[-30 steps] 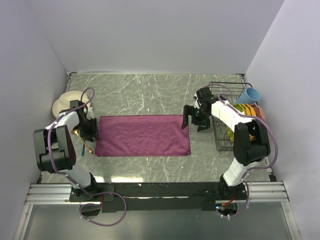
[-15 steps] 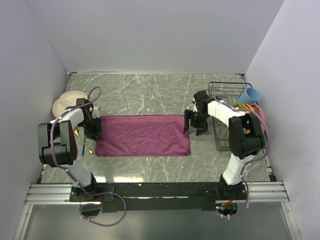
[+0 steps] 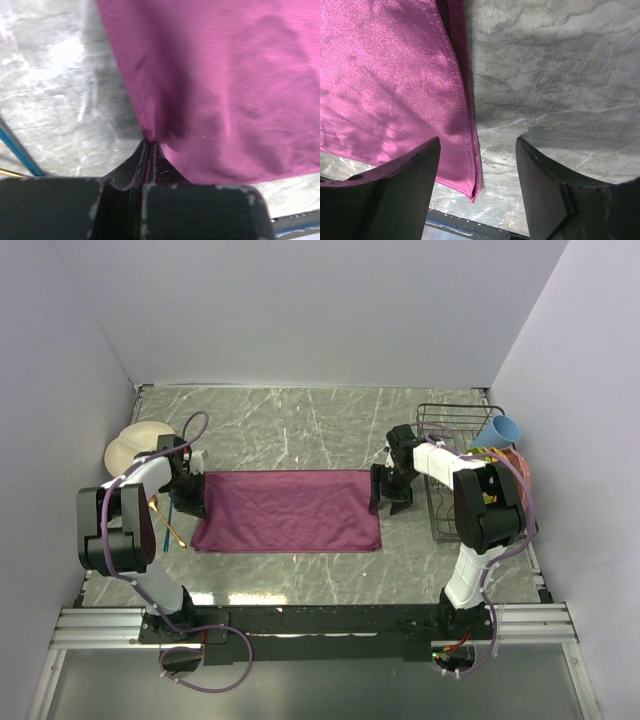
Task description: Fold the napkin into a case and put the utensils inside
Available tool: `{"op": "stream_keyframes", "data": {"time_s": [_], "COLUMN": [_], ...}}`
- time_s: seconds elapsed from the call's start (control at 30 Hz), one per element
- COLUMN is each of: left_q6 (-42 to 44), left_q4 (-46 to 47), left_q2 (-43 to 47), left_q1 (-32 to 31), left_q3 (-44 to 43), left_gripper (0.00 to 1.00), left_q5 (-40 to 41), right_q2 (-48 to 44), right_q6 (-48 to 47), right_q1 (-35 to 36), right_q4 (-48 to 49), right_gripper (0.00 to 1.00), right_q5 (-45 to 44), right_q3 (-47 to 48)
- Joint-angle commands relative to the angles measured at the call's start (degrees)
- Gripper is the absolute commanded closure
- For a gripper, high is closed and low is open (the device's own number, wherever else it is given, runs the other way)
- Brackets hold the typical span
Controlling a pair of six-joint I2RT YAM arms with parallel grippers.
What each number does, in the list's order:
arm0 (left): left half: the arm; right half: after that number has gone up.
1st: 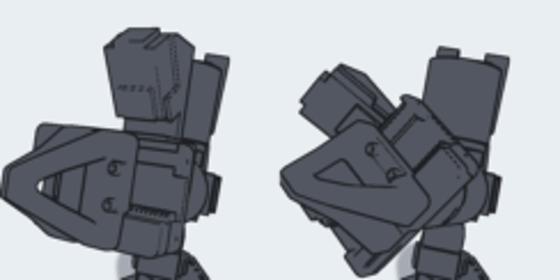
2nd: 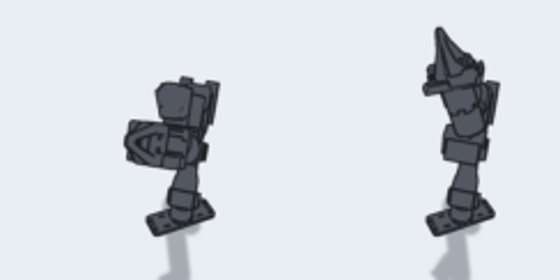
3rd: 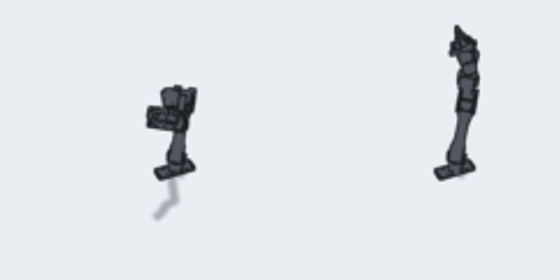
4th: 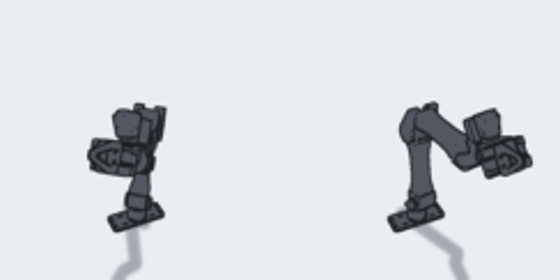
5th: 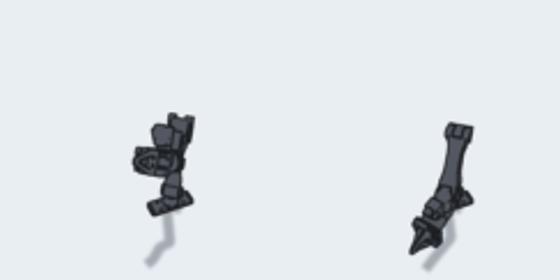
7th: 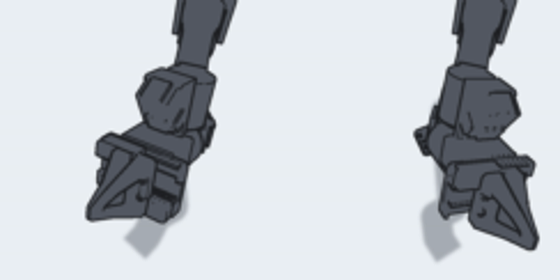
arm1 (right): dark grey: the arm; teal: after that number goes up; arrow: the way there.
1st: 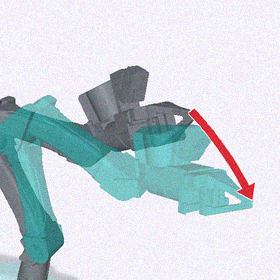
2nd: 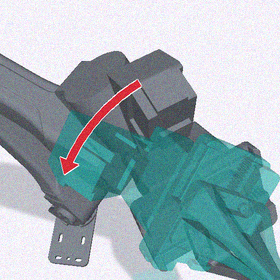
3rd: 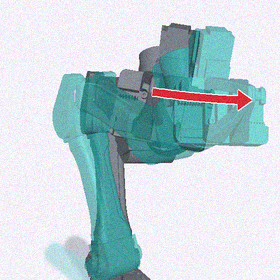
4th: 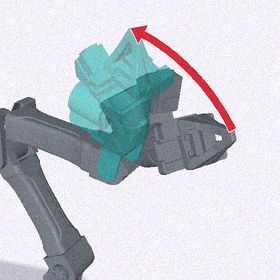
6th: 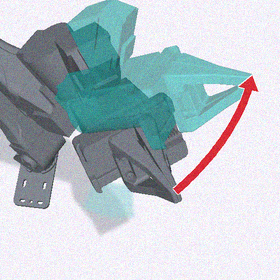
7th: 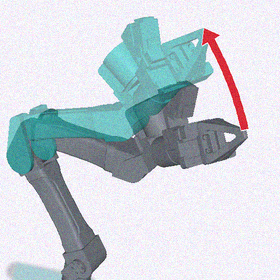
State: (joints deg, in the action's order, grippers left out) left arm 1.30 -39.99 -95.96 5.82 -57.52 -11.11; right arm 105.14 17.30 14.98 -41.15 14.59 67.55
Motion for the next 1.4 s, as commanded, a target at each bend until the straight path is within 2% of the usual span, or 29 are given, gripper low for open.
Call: {"op": "stream_keyframes", "data": {"time_s": [0.0,0.3,0.43,0.53,0.63,0.83,0.93,0.97,1.03,1.07,1.23,1.37], "left_q6": [0.1,-0.9,-5.1,-7.8,-8.7,-7.8,-8.4,-8.2,-7.8,-7.7,-2.7,1.3], "left_q4": [-0.2,-3.2,-1.2,0.7,-0.8,-4.6,-3.8,-4.2,-4.7,-5.4,-10.7,-11.1], "left_q2": [5.0,8.8,6.9,4.0,2.4,5.3,8.9,9.6,10.5,10.5,7.0,5.4], "left_q1": [-1.3,-5.5,-13.0,-16.3,-14.7,-6.6,-1.8,-0.8,0.7,0.9,2.1,3.1], "left_q3": [-1.7,-5.4,-6.6,-7.8,-9.0,-3.8,-0.9,-1.1,-1.5,-1.8,-6.2,-5.8], "left_gripper": [0.99,0.99,0.99,0.99,0.99,0.99,0.77,0.63,0.6,0.54,0.54,0.45], "left_q5": [-4.0,-10.8,-14.7,-15.3,-13.9,-6.4,-2.5,-1.6,-0.6,0.0,-0.6,-0.7], "right_q2": [0.9,1.1,0.9,0.2,-0.3,-0.1,-0.6,-0.7,-0.9,-1.1,-1.6,-2.0], "right_q6": [0.5,0.7,0.4,-0.1,-1.2,-1.6,-1.8,-2.2,-2.4,-2.7,-3.0,-2.9], "right_q1": [0.3,0.3,0.4,0.3,0.4,0.3,0.5,0.6,0.6,0.6,0.7,1.3], "right_q4": [1.2,1.2,0.6,0.0,-0.6,-0.6,-0.5,-0.9,-1.0,-1.1,-1.7,-1.6], "right_gripper": [0.32,0.36,0.37,0.37,0.37,0.37,0.36,0.36,0.36,0.36,0.36,0.36], "right_q5": [0.4,1.9,3.3,3.8,4.0,4.6,4.6,4.4,3.9,3.8,3.7,3.8], "right_q3": [-0.5,0.0,0.8,1.5,2.1,1.8,1.4,1.4,1.5,1.4,1.8,1.5]}}
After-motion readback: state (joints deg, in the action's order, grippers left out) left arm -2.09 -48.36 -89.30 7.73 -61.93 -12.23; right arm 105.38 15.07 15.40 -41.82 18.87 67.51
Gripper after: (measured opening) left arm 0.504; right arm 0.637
